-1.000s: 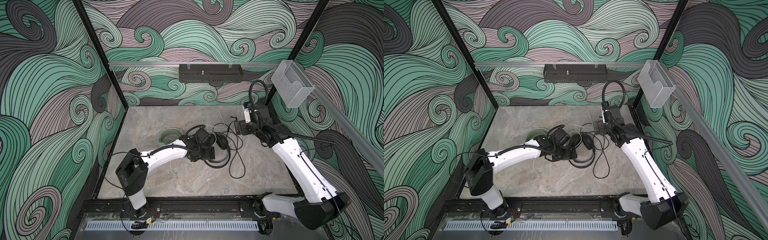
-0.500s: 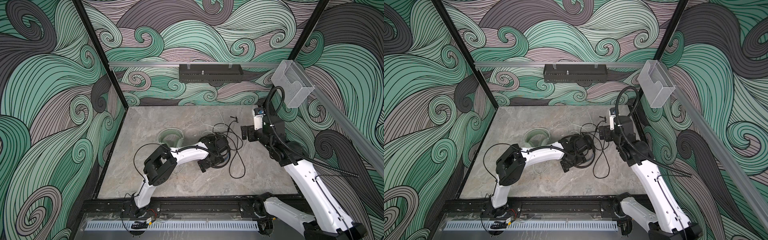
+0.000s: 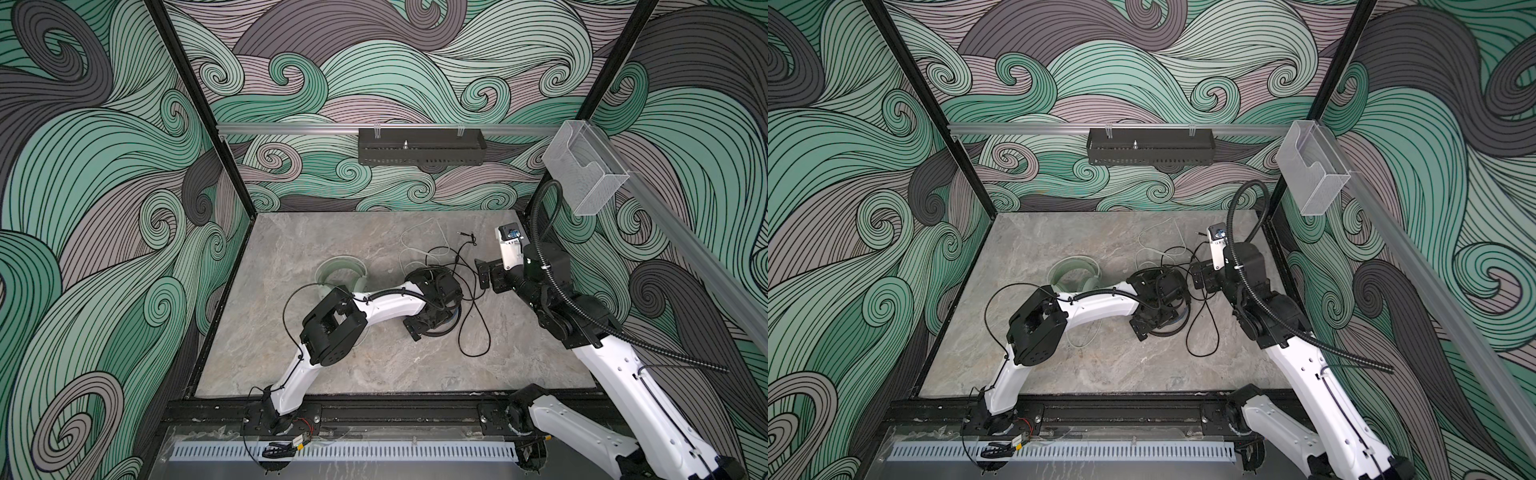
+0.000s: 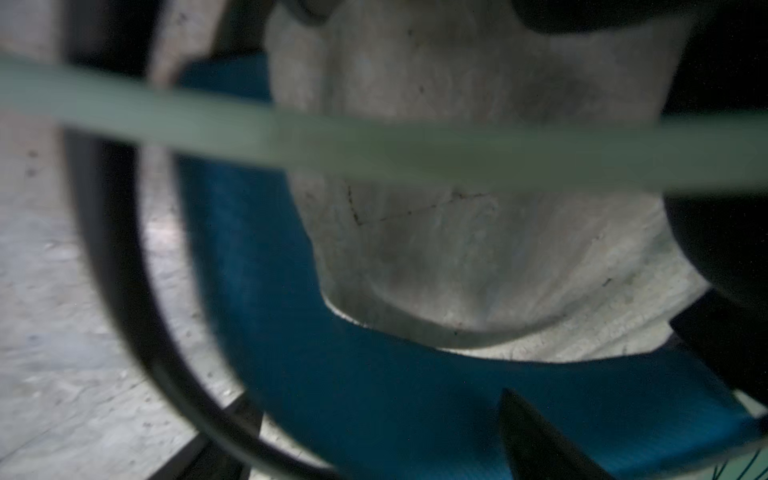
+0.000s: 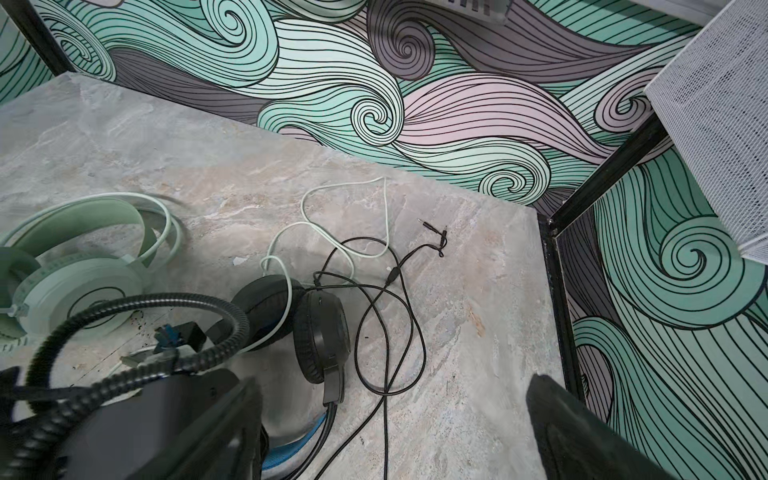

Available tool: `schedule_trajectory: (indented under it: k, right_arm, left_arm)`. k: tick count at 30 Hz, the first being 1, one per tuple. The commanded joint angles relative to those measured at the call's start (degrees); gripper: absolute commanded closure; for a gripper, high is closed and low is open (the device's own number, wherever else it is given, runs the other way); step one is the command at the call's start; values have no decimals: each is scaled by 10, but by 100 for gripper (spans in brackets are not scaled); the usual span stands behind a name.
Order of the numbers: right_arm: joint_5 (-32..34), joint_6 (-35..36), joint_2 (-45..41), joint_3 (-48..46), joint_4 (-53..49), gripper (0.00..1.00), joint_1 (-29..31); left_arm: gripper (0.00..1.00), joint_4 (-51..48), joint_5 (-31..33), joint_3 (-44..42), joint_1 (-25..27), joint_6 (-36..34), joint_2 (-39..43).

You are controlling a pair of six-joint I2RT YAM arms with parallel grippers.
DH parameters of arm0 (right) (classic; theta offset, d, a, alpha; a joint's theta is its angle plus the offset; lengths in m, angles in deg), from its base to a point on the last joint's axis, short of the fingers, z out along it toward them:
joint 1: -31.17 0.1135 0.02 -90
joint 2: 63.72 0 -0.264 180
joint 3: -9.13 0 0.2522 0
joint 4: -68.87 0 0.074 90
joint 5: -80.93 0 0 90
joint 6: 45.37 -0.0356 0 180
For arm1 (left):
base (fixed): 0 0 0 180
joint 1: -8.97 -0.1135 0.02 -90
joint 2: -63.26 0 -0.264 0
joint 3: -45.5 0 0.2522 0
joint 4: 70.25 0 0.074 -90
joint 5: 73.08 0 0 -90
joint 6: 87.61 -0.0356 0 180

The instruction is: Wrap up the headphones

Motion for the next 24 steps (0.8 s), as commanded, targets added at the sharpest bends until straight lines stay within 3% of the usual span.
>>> schedule_trajectory:
  k: [1,2,4,7,9,10,14,17,24]
  right_arm:
    - [13,12,-7,-6,17,0,8]
    - [15,14,-9,-7,17,0,11]
    - [20,17,-11,-9,18,0,17]
    - [39,22,-16,-9,17,0,25]
    - [47,26,-22,-11,18,0,29]
    - [49,26,-25,-11,16,0,31]
    - [39,11,-32,-6,4,0,39]
    - [30,-5,-31,-1,-2,0,39]
    - [-49,-51,-1,23,-19,0,22]
  left_arm:
    - [20,-34,-6,30,1,-8,-30]
    - [26,-47,-6,41,3,-17,-38]
    - [52,-65,-12,53,3,-40,-51]
    - [75,-94,4,52,-4,-91,-44]
    - [96,-123,20,48,-13,-133,-31]
    - [100,-139,24,44,-18,-155,-22]
    - [100,-186,82,34,-39,-252,32]
    - [100,-271,152,78,-59,-334,66]
    - [100,-525,380,351,-91,-592,50]
